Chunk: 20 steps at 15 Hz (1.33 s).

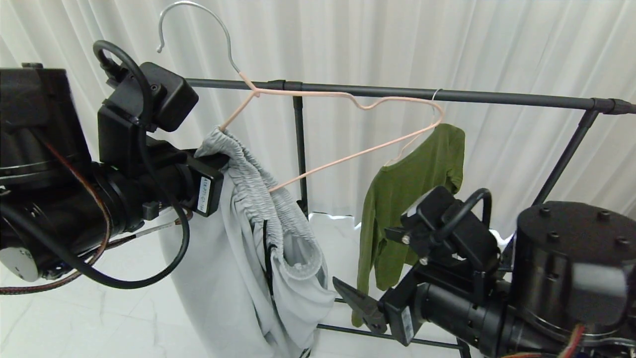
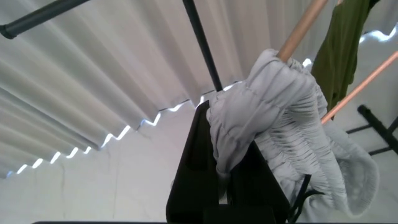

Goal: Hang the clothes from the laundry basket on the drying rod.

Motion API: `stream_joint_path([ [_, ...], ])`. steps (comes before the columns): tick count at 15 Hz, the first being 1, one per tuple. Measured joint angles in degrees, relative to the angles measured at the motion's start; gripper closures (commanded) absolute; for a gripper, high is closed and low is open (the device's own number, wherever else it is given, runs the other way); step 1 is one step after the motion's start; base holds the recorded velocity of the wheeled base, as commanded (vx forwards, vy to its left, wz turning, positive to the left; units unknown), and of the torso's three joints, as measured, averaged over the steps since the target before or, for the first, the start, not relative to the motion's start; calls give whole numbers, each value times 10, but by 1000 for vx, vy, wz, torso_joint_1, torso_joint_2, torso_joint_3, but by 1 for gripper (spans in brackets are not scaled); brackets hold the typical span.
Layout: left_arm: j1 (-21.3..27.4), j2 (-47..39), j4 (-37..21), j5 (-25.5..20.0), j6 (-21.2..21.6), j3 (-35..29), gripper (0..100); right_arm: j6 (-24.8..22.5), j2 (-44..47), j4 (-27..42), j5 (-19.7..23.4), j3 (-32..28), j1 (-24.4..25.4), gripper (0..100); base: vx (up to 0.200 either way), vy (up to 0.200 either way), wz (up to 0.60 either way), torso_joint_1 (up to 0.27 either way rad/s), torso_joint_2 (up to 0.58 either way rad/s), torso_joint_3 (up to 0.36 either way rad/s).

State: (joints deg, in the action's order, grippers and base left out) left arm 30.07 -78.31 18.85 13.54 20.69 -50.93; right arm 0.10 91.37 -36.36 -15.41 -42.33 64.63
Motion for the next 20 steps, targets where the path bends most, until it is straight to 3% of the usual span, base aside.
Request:
stream_joint_path([
  [6,39,-1,0,-6,4,-27,100,56,113,0,-38,-87,4,0,0,0,0,0,0,0],
  [11,51,-2,0,-7,4,-28,100,60,146,0,-41,-98,-12,0,0,0,0,0,0,0],
  [12,51,-2,0,-7,4,-29,100,60,148,0,-41,-99,-15,100,0,0,0,0,0,0],
  [20,50,-2,0,-5,11,-23,100,55,153,0,-80,-89,-53,100,0,0,0,0,0,0],
])
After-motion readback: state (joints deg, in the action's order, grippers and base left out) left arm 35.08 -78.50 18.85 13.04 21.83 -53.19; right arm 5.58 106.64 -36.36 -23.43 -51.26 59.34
